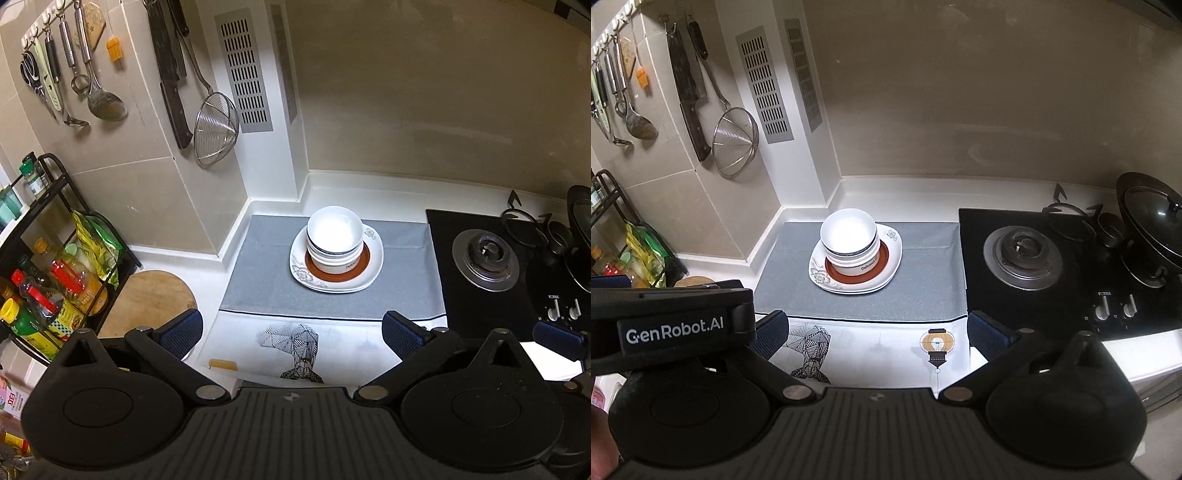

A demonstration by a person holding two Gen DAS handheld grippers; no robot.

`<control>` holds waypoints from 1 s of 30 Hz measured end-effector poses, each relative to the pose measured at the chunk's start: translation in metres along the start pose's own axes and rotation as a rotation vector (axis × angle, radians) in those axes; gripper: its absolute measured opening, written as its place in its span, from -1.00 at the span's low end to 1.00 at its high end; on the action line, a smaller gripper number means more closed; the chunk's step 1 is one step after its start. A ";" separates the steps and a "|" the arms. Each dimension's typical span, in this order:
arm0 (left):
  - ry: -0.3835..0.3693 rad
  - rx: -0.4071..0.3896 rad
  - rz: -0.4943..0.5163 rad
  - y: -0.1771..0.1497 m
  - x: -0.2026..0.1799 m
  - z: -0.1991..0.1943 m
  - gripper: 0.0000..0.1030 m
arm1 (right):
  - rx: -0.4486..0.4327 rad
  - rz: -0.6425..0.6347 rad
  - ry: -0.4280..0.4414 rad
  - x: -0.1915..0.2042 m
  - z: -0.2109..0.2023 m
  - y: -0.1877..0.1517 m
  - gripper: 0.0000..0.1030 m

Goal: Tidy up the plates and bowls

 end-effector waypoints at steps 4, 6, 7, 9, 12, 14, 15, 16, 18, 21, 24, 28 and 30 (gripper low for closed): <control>-0.019 -0.005 -0.006 -0.003 0.001 -0.004 0.99 | -0.017 -0.008 -0.010 0.000 -0.007 -0.002 0.99; -0.034 -0.005 -0.010 -0.004 0.003 -0.005 0.99 | -0.020 -0.006 -0.010 0.000 -0.009 -0.003 0.99; -0.037 -0.003 -0.011 -0.005 0.003 -0.005 0.99 | -0.020 -0.004 -0.011 0.000 -0.010 -0.004 0.99; -0.041 -0.002 -0.005 -0.006 0.002 -0.006 1.00 | -0.019 0.001 -0.016 -0.001 -0.011 -0.006 0.99; -0.042 -0.004 0.005 -0.008 0.000 -0.007 0.99 | -0.020 0.005 -0.017 -0.003 -0.014 -0.008 0.99; -0.045 -0.011 0.010 -0.009 -0.002 -0.009 0.99 | -0.021 0.011 -0.020 -0.004 -0.016 -0.009 0.99; -0.048 -0.011 0.010 -0.009 -0.003 -0.009 0.99 | -0.023 0.012 -0.020 -0.005 -0.016 -0.010 0.99; -0.050 -0.009 0.011 -0.009 -0.003 -0.009 0.99 | -0.023 0.012 -0.021 -0.006 -0.017 -0.010 0.99; -0.052 -0.007 0.017 -0.009 -0.005 -0.009 0.99 | -0.019 0.017 -0.021 -0.007 -0.017 -0.010 0.99; -0.053 -0.006 0.020 -0.010 -0.007 -0.010 0.99 | -0.010 0.029 -0.015 -0.010 -0.017 -0.011 0.99; -0.044 -0.016 0.029 -0.010 -0.009 -0.013 0.99 | -0.012 0.032 -0.008 -0.013 -0.018 -0.012 0.99; -0.024 -0.022 0.046 -0.010 -0.012 -0.013 0.99 | -0.004 0.040 -0.001 -0.016 -0.017 -0.012 0.99; -0.022 -0.018 0.048 -0.010 -0.014 -0.013 0.99 | -0.004 0.038 -0.005 -0.017 -0.017 -0.012 0.99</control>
Point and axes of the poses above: each gripper's, at about its wrist camera, not at the fingertips, and z roughly the way its jaws point, x to its left, y to its top, the point moved 4 cm from there along z, roughly the way its jaws point, and after that the axes turned 11 degrees about z, right-handed, at the moved point
